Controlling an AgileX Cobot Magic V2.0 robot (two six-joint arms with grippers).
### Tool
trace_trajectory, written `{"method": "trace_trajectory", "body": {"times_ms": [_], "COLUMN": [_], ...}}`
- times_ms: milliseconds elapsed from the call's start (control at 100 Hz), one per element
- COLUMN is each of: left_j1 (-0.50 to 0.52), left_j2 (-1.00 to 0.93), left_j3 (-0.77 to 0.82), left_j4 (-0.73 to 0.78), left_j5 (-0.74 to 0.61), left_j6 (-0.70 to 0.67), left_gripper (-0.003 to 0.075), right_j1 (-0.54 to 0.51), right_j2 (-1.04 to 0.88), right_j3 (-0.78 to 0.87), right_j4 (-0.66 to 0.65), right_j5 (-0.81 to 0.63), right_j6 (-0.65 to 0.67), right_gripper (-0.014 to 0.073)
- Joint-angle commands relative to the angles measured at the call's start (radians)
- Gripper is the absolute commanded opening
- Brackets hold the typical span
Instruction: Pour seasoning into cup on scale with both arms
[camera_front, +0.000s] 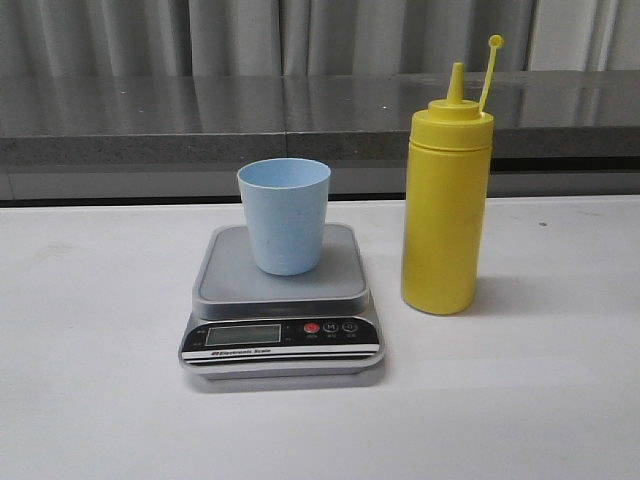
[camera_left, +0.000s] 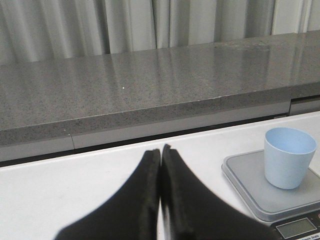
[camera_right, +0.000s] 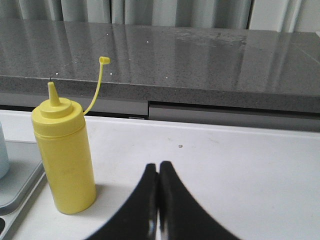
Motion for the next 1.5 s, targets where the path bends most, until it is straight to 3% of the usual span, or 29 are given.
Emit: {"method": "trace_trajectory", "body": {"times_ms": [0, 460, 910, 1490], "left_j1": [0.004, 0.004, 0.004, 0.004], "left_j2": [0.011, 0.011, 0.011, 0.011], "left_j3": [-0.029, -0.029, -0.029, -0.029], "left_j4": [-0.003, -0.003, -0.003, -0.003], "left_j5": [-0.079, -0.079, -0.079, -0.079], "left_j6": [-0.007, -0.007, -0.007, -0.007], "left_gripper": [-0.0018, -0.0018, -0.0018, -0.0018], "right_j1": [-0.002, -0.043, -0.063, -0.063], "right_j2": [-0.062, -0.385, -0.383, -0.383], "right_j3": [0.007, 0.119, 0.27, 0.271], "right_j4": [0.03, 0.032, 0.034, 0.034], "right_j5": [-0.066, 0.168, 0.038, -0.01], "right_j6": [-0.085, -0.102, -0.102, -0.102], "right_gripper": [-0.0067, -0.0067, -0.0067, -0.0067]}}
